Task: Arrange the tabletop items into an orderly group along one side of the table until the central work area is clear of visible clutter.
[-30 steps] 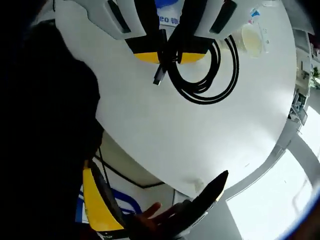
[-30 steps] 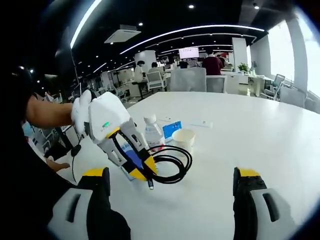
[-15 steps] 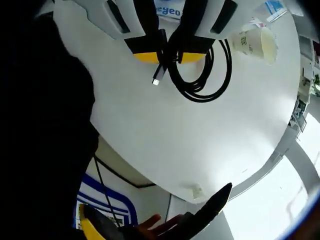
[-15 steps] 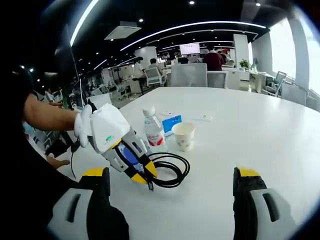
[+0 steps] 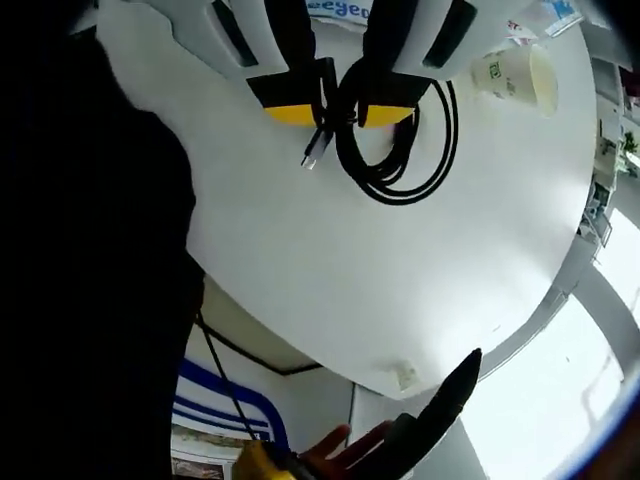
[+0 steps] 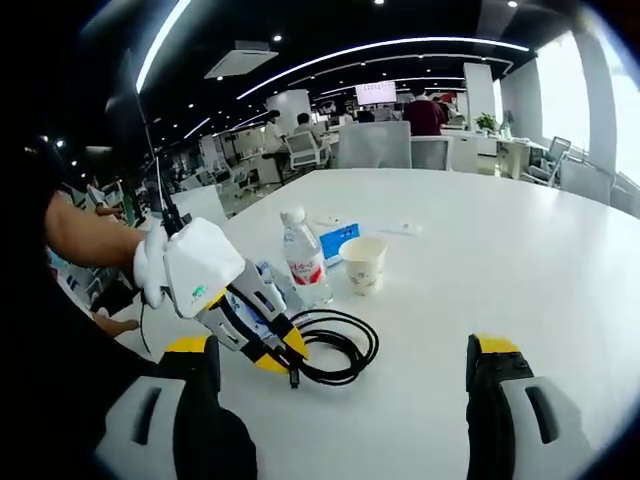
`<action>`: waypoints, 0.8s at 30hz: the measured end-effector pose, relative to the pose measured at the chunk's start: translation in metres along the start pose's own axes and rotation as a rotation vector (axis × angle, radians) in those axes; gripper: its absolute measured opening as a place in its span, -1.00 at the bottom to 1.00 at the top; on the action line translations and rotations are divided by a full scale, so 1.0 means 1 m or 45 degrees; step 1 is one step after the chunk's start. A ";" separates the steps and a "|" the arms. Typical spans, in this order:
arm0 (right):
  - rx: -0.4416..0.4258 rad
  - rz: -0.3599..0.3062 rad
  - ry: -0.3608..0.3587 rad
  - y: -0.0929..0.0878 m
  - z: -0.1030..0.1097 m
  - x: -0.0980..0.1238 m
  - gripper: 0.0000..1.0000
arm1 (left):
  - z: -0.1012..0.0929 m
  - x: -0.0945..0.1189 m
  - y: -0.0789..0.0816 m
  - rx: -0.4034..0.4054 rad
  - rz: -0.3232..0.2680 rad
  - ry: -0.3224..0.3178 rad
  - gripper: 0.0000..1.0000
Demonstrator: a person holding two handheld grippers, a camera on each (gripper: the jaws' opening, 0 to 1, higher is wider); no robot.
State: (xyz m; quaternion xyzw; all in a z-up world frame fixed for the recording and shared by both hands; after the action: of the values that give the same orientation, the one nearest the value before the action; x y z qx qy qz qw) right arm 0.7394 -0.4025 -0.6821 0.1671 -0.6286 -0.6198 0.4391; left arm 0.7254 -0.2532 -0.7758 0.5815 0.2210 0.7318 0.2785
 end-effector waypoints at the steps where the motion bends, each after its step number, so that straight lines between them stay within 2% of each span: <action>1: -0.001 0.001 0.000 0.000 0.000 0.000 0.99 | -0.001 0.000 -0.001 0.001 0.002 -0.007 -0.76; 5: -0.008 0.005 0.001 -0.001 0.000 0.000 0.99 | -0.006 0.000 -0.002 0.012 0.005 -0.036 -0.85; 13: -0.007 -0.001 0.009 0.000 0.001 -0.001 0.99 | -0.003 0.005 0.003 0.070 -0.040 0.008 -0.78; 24: -0.001 -0.036 0.024 0.009 0.001 -0.002 0.99 | 0.009 0.029 0.014 0.213 -0.127 0.129 -0.65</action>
State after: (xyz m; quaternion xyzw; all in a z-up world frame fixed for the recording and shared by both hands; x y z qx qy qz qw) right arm 0.7431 -0.3987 -0.6744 0.1815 -0.6217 -0.6245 0.4364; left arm 0.7274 -0.2440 -0.7433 0.5533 0.3237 0.7245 0.2534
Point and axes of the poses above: the point that each gripper's makers call its tool centre point, and the gripper's own axes: x roughly backward along the fingers, z roughly to its left, y roughly out of its top, the point moved 7 cm from there along x, roughly backward along the fingers, and after that the axes turned 12 degrees about -z, right-handed, at the moved point
